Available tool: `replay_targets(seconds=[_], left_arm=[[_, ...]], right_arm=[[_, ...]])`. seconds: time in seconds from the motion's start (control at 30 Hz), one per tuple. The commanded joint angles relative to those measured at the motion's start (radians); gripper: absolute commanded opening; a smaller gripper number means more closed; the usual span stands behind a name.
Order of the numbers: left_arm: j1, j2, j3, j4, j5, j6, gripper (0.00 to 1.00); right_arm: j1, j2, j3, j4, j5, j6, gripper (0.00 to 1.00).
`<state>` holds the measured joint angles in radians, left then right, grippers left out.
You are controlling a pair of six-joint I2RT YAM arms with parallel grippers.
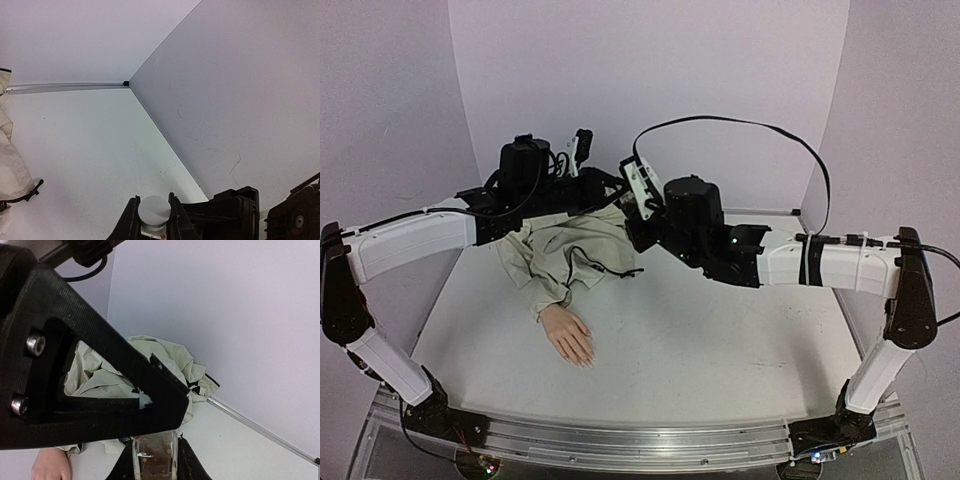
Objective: Paint the nails
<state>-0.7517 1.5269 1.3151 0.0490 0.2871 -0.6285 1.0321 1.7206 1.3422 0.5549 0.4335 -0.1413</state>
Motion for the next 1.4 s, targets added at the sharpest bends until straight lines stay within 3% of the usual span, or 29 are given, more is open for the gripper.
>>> replay_targets(seconds=[0.0, 0.2, 0.43, 0.5, 0.6, 0.87, 0.9, 0.93, 1.0, 1.07, 1.2, 1.37], left_arm=[[-0.006, -0.007, 0.066, 0.042, 0.112, 0.046, 0.07], [-0.006, -0.014, 0.073, 0.046, 0.298, 0.112, 0.01], [-0.006, 0.009, 0.106, 0.104, 0.766, 0.213, 0.00], [-0.006, -0.013, 0.089, 0.117, 0.827, 0.258, 0.00], [-0.006, -0.053, 0.061, 0.122, 0.866, 0.330, 0.00], [-0.002, -0.063, 0.029, 0.124, 0.838, 0.332, 0.02], [0.002, -0.067, 0.020, 0.125, 0.809, 0.316, 0.06], [0.011, -0.075, 0.007, 0.124, 0.776, 0.296, 0.17], [0.038, -0.094, -0.019, 0.124, 0.696, 0.250, 0.47], [0.056, -0.128, -0.059, 0.121, 0.642, 0.222, 0.67], [0.057, -0.176, -0.109, 0.114, 0.527, 0.181, 0.82], [0.057, -0.181, -0.108, 0.108, 0.331, 0.038, 0.82]], right_arm=[[0.002, -0.050, 0.016, 0.079, -0.100, 0.009, 0.00], [-0.087, -0.159, -0.058, 0.079, -0.482, 0.097, 0.00], [-0.240, -0.257, -0.113, 0.111, -1.252, 0.240, 0.00], [-0.250, -0.263, -0.097, 0.117, -1.465, 0.268, 0.00], [-0.251, -0.259, -0.081, 0.139, -1.618, 0.322, 0.00], [-0.273, -0.305, -0.139, 0.139, -1.521, 0.318, 0.00], [-0.277, -0.312, -0.151, 0.139, -1.491, 0.311, 0.00], [-0.278, -0.319, -0.162, 0.136, -1.448, 0.302, 0.00], [-0.278, -0.329, -0.186, 0.127, -1.346, 0.279, 0.00], [-0.277, -0.337, -0.201, 0.096, -1.183, 0.248, 0.00], [-0.277, -0.346, -0.234, 0.086, -0.933, 0.199, 0.00], [-0.263, -0.319, -0.219, 0.076, -0.602, 0.185, 0.00]])
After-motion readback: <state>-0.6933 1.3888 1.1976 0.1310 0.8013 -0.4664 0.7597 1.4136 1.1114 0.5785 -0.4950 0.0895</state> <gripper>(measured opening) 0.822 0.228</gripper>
